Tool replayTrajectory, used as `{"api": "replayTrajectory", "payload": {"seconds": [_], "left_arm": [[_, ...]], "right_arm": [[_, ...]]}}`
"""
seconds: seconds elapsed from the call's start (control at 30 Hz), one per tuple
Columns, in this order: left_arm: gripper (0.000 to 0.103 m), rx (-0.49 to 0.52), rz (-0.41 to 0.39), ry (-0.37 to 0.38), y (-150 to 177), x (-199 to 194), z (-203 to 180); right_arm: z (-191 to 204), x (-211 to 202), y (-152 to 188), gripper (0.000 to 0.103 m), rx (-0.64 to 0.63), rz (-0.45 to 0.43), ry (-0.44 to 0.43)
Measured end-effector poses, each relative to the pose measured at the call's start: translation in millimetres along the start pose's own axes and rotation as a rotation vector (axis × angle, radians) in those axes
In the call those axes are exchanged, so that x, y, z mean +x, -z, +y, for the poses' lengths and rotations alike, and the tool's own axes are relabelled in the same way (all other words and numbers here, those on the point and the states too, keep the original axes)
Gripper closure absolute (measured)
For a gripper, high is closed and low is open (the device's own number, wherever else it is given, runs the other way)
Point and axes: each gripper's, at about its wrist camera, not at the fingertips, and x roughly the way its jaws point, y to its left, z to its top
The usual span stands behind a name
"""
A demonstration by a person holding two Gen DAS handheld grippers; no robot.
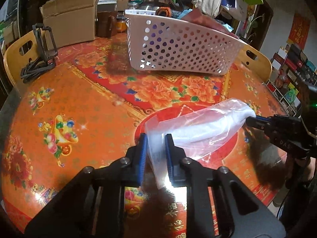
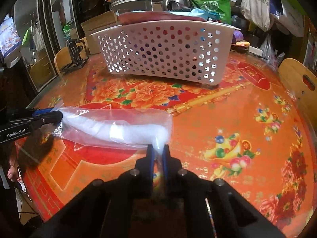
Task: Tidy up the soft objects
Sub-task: 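Carry the plastic bag into the basket and open both tools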
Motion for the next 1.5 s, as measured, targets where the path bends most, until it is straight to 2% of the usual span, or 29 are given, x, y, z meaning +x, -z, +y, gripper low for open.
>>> {"api": "replayTrajectory", "payload": {"seconds": [0.4, 0.53, 0.77, 0.93, 1.07, 1.23, 1.33, 1.5], "left_arm": [[0.092, 0.008, -0.072, 0.002, -3.3, -23.7, -2.1], [0.092, 0.016, -0.088, 0.007, -8.0, -31.1, -5.4], [0.092, 0.027, -0.118, 0.035, -28.8, -41.5, -13.4], [0.092, 0.027, -0.131, 0.061, -51.8, -47.4, -16.4], [0.092, 0.031, -0.164, 0.084, -90.8, -60.9, -17.4], [0.092, 0.038, -0.203, 0.094, -158.5, -73.6, -17.4], [0.092, 0.018, -0.225, 0.084, -198.2, -75.3, -14.8], [0.092, 0.013, -0.208, 0.047, -270.6, -58.0, -15.1]], "right_arm": [[2.1, -11.9, 0.4, 0.097, 0.022, -0.058, -0.018], [5.3, -28.6, -4.6, 0.097, 0.015, -0.102, -0.014], [2.7, -53.5, -15.2, 0.097, 0.006, -0.153, 0.000], [-10.5, -65.3, -28.7, 0.097, 0.036, -0.182, -0.024], [-15.6, -82.3, -51.4, 0.097, 0.029, -0.214, -0.025], [-18.5, -105.6, -105.8, 0.097, -0.005, -0.270, 0.003], [-23.2, -107.3, -142.8, 0.097, -0.015, -0.272, 0.022], [-35.7, -94.1, -195.6, 0.097, -0.008, -0.254, 0.039]]}}
